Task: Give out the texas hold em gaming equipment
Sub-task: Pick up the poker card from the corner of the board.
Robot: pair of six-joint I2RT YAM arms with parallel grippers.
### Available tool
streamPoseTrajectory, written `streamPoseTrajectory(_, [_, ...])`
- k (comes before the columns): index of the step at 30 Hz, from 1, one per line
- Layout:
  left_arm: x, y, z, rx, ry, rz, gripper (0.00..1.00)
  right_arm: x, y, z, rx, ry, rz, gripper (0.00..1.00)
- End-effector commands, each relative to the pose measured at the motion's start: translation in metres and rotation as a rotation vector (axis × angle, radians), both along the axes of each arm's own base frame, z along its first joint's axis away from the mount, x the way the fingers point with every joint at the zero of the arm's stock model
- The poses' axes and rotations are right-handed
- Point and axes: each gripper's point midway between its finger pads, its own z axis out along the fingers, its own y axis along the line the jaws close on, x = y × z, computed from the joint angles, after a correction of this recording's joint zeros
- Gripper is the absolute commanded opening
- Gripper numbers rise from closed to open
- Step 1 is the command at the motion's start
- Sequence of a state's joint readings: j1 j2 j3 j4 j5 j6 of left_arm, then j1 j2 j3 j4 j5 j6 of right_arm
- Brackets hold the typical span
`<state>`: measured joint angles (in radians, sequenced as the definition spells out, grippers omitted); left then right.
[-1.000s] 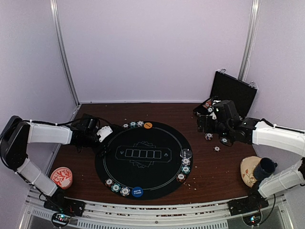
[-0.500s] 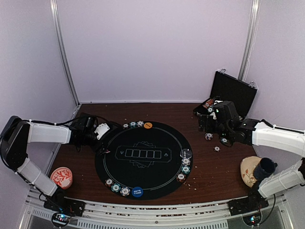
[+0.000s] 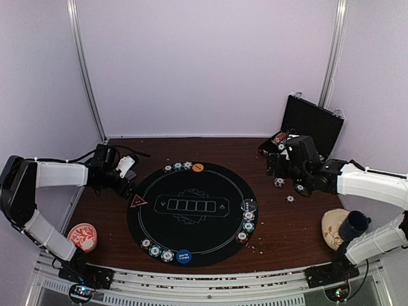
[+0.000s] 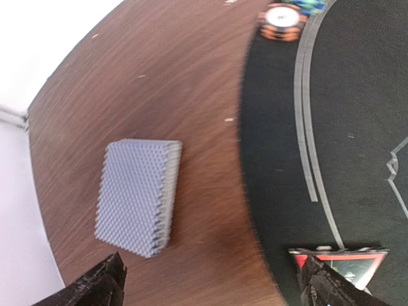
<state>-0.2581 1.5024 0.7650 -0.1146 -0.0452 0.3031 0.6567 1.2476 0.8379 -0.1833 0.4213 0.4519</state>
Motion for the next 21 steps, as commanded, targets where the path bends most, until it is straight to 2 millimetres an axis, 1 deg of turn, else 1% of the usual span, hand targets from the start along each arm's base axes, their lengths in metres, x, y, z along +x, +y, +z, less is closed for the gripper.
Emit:
streamPoseTrajectory(1, [0.016, 0.005, 0.026, -0.063, -0.065, 0.04, 0.98, -0.001, -0.018, 0.001, -0.045, -0.017, -0.101, 1.0])
streamPoseTrajectory(5, [0.019, 0.011, 0.026, -0.062, -0.068, 0.062, 0.98, -0.002, -0.03, 0.007, -0.053, -0.045, -0.164, 1.0])
streamPoseTrajectory(7, [0.021, 0.013, 0.028, -0.063, -0.067, 0.07, 0.98, -0.003, -0.032, 0.009, -0.027, -0.055, -0.176, 1.0])
streamPoseTrajectory(13, [0.023, 0.018, 0.036, -0.114, -0.052, 0.035, 0.98, -0.003, -0.019, 0.005, -0.005, -0.036, -0.106, 1.0])
streamPoseTrajectory(16, [0.024, 0.019, 0.037, -0.122, -0.051, 0.024, 0.98, 0.0, -0.01, -0.001, -0.009, -0.014, -0.07, 1.0])
streamPoseTrajectory(21, [0.031, 0.03, 0.039, -0.091, -0.071, 0.083, 0.98, 0.005, -0.012, -0.012, -0.017, 0.013, -0.117, 1.0])
